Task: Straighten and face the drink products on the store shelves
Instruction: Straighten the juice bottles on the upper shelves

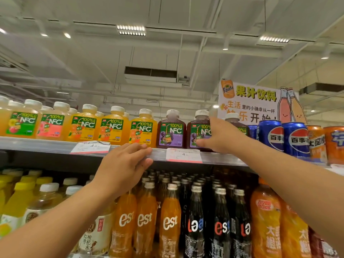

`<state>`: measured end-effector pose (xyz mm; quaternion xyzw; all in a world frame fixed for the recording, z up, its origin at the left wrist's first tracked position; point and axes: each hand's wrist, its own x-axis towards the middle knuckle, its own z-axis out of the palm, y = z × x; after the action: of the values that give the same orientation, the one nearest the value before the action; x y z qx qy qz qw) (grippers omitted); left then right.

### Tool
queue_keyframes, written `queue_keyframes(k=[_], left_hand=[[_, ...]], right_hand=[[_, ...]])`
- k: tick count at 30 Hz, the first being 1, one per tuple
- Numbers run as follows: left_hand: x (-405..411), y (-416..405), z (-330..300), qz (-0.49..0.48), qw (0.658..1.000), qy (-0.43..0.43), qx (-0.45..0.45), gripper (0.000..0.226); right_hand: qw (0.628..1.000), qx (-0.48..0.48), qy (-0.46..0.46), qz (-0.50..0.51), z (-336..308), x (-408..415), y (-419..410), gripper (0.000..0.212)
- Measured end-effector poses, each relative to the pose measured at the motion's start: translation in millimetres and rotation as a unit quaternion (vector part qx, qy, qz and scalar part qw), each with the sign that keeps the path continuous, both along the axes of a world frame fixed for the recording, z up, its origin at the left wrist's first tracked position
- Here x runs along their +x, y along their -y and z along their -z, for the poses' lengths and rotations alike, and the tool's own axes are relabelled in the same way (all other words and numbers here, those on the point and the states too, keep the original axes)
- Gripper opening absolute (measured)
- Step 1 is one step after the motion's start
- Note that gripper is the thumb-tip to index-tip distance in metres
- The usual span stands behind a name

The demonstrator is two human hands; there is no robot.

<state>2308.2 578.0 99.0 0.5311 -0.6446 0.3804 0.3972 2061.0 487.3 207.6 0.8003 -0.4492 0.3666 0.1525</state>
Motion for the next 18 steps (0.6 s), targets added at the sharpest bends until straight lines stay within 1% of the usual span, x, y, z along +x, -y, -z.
queue_keyframes(k=[2,4,9,11,12,15,16,18], left_hand=[[-1.4,-0.7,0.0,0.001,1.000,-0.003,0.003,0.045],[-1.8,-0.6,0.9,0.001,1.000,-0.008,0.005,0.046],[0.4,3.2,2.0,0.004,1.000,-0.021,0.003,0.038],[0.9,3.9,2.5,0.004,1.000,-0.020,0.000,0.037],[0.9,4.4,2.8,0.004,1.000,-0.019,-0.001,0.037],[0.6,4.4,2.7,0.004,1.000,-0.017,-0.004,0.037],[-0.2,3.8,3.0,0.002,1.000,-0.018,0.001,0.038],[-1.8,2.2,4.0,0.000,0.999,-0.030,0.014,0.041]], right_hand=[[1.000,-0.001,-0.001,0.006,10.2,2.2,4.2,0.070],[1.000,-0.017,0.009,0.010,17.8,4.7,8.8,0.081],[0.999,-0.018,0.027,0.006,28.5,5.8,11.5,0.091],[0.998,-0.041,0.054,0.003,36.6,5.4,9.4,0.084],[0.995,-0.067,0.073,0.000,42.4,5.0,6.4,0.077],[0.972,-0.197,0.120,-0.050,72.4,4.4,-4.8,0.043],[0.962,-0.239,0.113,-0.065,86.5,3.7,-8.8,0.035],[0.953,-0.288,0.070,-0.058,115.2,3.4,-14.6,0.038]])
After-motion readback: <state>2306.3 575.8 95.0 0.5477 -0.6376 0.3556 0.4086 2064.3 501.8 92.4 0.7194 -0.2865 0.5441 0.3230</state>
